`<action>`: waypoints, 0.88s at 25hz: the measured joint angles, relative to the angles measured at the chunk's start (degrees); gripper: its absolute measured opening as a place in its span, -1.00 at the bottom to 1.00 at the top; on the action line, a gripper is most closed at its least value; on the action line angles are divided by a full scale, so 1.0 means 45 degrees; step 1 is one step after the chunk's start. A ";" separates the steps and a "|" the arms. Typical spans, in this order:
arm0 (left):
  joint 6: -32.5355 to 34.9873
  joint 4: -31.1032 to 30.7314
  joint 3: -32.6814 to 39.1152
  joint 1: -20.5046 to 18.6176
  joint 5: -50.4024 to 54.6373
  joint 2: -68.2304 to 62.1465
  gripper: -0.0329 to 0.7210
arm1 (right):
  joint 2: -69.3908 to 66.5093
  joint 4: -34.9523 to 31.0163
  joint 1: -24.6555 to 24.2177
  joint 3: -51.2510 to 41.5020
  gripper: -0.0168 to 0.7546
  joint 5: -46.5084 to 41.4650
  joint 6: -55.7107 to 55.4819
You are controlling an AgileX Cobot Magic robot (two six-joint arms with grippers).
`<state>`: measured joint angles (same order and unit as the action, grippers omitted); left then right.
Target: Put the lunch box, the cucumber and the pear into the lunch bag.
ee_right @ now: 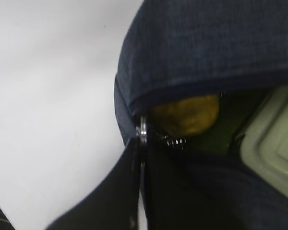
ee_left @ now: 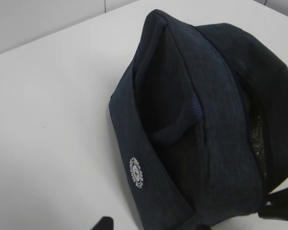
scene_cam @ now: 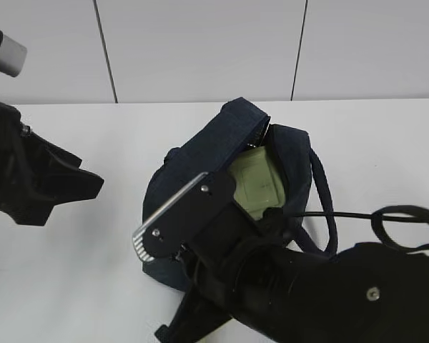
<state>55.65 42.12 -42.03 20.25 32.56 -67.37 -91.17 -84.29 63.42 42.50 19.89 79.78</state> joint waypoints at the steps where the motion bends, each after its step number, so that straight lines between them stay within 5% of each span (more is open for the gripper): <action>1: 0.0344 0.0090 0.0000 0.0000 0.0026 -0.0067 -0.06 | 0.0068 -0.0206 0.0000 0.0188 -0.94 0.0020 0.0227; 10: 0.3664 0.1955 0.0000 0.0000 0.0291 -0.1277 -0.06 | 0.0176 -0.4402 0.0000 0.2345 -0.94 0.1106 0.5503; 22: 0.6534 0.3048 0.0000 0.0000 -0.0978 -0.2975 -0.06 | 0.0200 -0.4812 0.0000 0.2422 -0.94 0.1276 0.6230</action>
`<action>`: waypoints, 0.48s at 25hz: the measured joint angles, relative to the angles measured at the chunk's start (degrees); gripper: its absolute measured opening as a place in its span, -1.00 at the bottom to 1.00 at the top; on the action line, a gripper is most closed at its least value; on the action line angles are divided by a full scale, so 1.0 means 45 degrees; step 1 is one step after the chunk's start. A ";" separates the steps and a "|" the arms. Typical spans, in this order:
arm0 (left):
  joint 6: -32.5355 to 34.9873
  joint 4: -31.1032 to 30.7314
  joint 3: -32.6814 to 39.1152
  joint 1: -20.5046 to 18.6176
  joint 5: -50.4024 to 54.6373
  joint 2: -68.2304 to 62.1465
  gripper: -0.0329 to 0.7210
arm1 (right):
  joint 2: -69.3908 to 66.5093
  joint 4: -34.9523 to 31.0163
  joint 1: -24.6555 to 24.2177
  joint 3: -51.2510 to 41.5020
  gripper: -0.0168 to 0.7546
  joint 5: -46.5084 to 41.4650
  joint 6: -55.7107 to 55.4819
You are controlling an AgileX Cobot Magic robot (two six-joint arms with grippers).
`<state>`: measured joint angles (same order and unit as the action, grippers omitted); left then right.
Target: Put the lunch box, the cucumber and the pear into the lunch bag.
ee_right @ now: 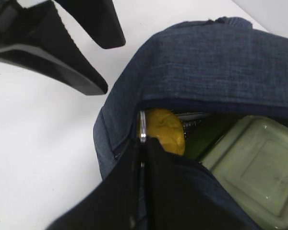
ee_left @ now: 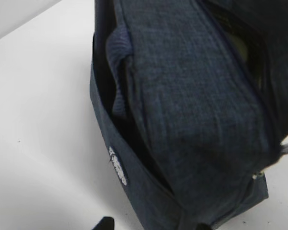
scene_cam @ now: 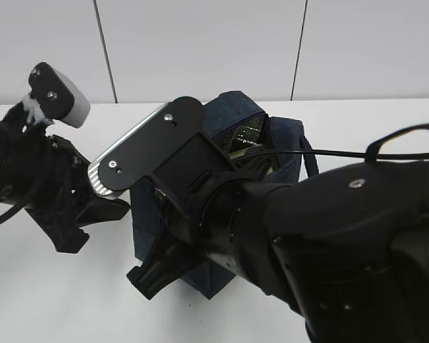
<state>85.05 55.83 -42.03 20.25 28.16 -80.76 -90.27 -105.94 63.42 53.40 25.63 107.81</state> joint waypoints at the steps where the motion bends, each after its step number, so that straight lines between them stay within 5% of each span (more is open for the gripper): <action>1: 0.0318 0.0329 0.0000 0.0000 -0.0001 -0.0115 -0.06 | 0.0021 0.0000 0.0000 0.0000 -0.94 0.0000 0.0000; 12: 0.3521 0.2843 0.0000 0.0000 0.0583 -0.0729 -0.06 | 0.0330 -0.0036 0.0000 -0.0023 -0.94 0.0083 0.0000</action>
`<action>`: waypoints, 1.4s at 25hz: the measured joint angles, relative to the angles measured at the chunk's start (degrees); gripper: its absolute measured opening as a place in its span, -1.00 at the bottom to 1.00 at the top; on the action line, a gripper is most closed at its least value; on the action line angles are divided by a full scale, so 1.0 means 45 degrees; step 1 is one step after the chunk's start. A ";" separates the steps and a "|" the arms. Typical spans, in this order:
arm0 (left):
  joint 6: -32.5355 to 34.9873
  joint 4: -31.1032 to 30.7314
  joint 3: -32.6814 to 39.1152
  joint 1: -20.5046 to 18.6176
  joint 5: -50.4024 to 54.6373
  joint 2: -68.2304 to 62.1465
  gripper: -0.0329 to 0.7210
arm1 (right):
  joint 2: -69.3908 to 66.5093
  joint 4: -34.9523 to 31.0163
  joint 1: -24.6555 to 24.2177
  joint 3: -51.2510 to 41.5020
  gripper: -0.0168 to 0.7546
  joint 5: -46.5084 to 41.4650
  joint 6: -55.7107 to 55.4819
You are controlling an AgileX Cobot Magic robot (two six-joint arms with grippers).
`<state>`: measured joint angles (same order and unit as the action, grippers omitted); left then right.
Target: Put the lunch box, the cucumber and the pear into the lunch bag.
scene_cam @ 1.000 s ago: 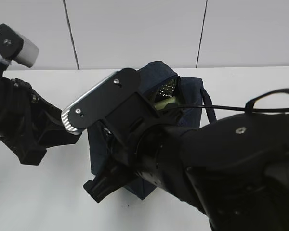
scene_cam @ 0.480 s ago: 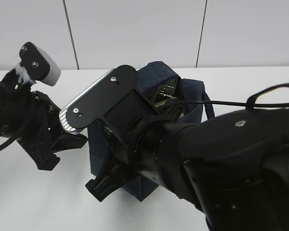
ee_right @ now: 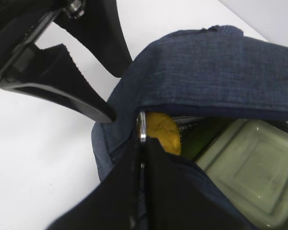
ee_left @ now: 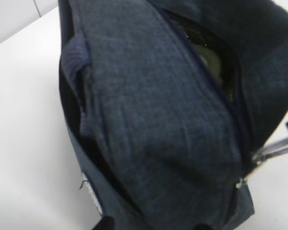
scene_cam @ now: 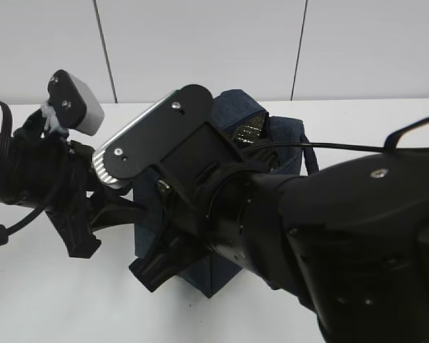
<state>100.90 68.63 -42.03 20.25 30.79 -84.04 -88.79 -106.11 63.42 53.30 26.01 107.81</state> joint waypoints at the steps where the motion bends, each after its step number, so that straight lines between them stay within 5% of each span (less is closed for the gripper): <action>1: 0.0177 0.0119 0.0000 0.0000 0.0148 0.0000 -0.06 | 0.0000 -0.0021 0.0000 0.0000 -0.94 0.0000 0.0000; 5: 0.0550 0.0572 0.0000 0.0000 0.0366 0.0000 -0.10 | 0.0000 -0.0021 0.0000 0.0000 -0.94 0.0000 0.0000; 10: 0.0969 0.0953 0.0000 0.0000 0.0796 0.0000 -0.77 | 0.0000 -0.0021 0.0000 0.0000 -0.94 0.0000 0.0000; 12: 0.1017 0.0953 0.0000 0.0000 0.0963 -0.0010 -0.89 | 0.0000 -0.0021 0.0000 0.0000 -0.94 0.0000 0.0000; 35: 0.1070 0.1340 -0.0013 0.0000 0.1697 -0.0721 -0.94 | 0.0955 -0.0140 -0.0605 -0.0018 -0.94 0.0661 0.0543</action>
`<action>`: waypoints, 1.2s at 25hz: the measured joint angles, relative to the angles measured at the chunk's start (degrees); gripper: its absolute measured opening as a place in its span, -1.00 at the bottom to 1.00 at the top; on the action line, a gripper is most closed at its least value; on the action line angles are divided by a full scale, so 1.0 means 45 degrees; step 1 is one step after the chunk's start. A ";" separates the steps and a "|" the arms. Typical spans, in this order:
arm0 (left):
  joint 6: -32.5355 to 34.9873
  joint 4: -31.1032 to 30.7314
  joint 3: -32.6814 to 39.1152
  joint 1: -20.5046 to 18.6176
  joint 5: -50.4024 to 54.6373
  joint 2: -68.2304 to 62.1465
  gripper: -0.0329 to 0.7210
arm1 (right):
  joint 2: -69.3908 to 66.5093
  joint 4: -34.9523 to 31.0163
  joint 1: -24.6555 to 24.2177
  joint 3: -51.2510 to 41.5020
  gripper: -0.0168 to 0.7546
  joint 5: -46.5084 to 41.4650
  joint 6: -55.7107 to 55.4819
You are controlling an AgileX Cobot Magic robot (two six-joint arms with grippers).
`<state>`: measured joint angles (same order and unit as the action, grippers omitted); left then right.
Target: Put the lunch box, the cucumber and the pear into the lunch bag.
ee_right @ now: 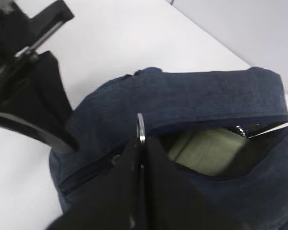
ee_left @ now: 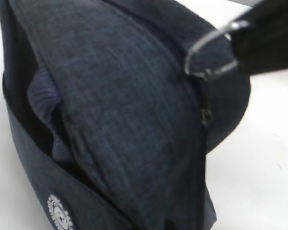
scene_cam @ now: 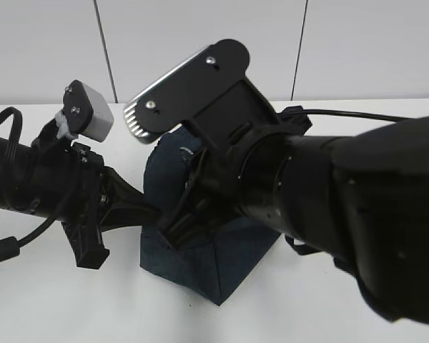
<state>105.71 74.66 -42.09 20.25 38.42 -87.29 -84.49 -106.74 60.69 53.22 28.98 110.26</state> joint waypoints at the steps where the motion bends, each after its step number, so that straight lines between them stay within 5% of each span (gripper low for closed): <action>1: 0.0000 -0.0005 0.0000 0.0000 0.0000 0.0000 -0.94 | 0.0000 0.0000 -0.0305 0.0000 -0.94 -0.0119 0.0027; 8: 0.0000 0.0155 -0.0012 0.0000 0.0037 0.0000 -0.94 | 0.0000 0.0000 -0.2059 0.0105 -0.94 -0.1942 -0.0026; 30: -0.0143 -0.0284 0.0032 0.0000 -0.0115 -0.0150 -0.94 | 0.0431 0.0241 -0.2795 0.0578 -0.94 -0.2586 0.0031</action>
<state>105.07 73.38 -41.94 20.25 37.90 -87.96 -82.55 -105.66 48.11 55.82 17.35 110.40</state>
